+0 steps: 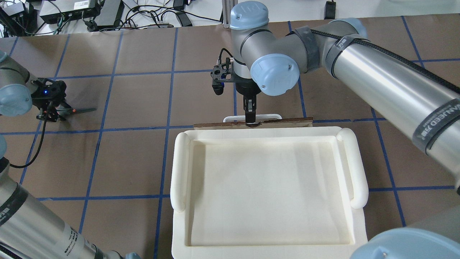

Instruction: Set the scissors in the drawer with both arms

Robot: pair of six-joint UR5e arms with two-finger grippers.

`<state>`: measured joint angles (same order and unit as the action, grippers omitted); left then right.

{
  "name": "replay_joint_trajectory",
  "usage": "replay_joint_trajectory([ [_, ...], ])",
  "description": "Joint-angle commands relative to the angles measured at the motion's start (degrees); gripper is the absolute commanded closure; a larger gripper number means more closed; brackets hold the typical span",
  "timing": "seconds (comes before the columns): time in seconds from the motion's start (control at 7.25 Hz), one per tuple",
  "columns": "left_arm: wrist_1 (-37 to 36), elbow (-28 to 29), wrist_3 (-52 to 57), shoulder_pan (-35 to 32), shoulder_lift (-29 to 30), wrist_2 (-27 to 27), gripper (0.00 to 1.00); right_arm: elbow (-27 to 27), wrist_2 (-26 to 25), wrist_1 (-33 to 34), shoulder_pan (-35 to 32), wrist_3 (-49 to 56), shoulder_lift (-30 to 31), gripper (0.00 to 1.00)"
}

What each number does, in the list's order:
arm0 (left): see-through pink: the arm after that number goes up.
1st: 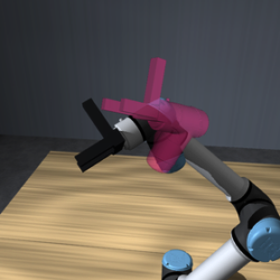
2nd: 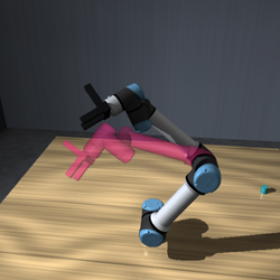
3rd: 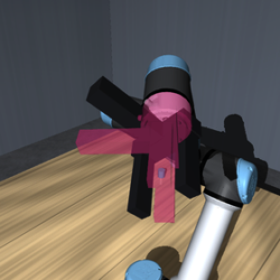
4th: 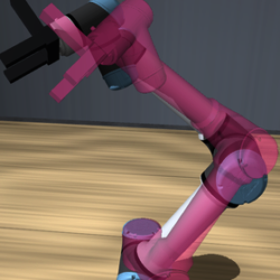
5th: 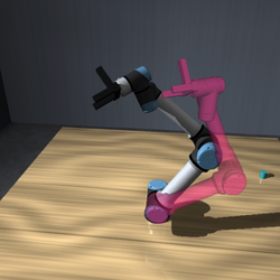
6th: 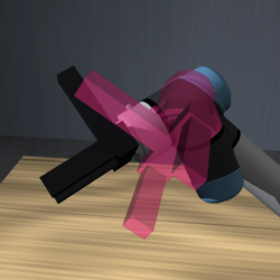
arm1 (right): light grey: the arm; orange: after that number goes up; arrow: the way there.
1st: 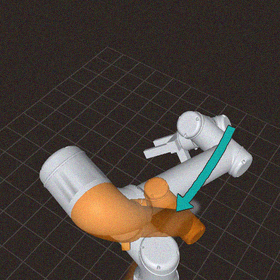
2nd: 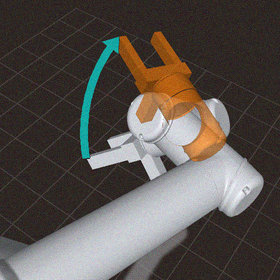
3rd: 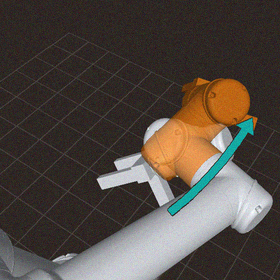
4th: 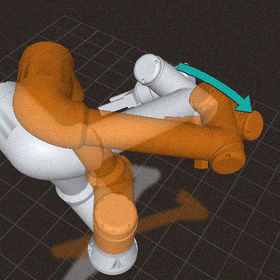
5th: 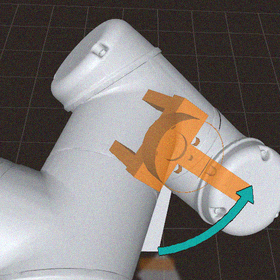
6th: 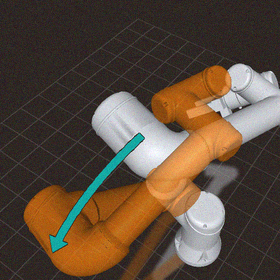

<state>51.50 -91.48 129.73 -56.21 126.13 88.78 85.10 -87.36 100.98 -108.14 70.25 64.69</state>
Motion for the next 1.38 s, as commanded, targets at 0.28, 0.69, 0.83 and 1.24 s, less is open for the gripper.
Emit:
replay_joint_trajectory([
  [0.28, 0.01, -0.02, 0.61, 0.05, -0.18, -1.59, 0.71, -3.45, 0.00, 0.00, 1.62, 0.50, -2.28, 0.35],
  [0.69, 0.01, -0.02, 0.61, 0.05, -0.27, -1.59, 0.93, -5.38, -0.09, 1.41, 1.62, 0.86, -4.74, 0.35],
  [0.83, 0.44, -0.10, 0.52, -0.13, -1.14, -1.59, 1.00, -6.34, -0.01, 2.02, 1.62, 0.94, -5.62, 0.35],
  [1.24, 2.10, -0.10, 0.52, -0.83, -4.65, -1.41, 1.00, -7.49, -0.01, 2.46, 1.62, 1.29, -6.42, 0.35],
])
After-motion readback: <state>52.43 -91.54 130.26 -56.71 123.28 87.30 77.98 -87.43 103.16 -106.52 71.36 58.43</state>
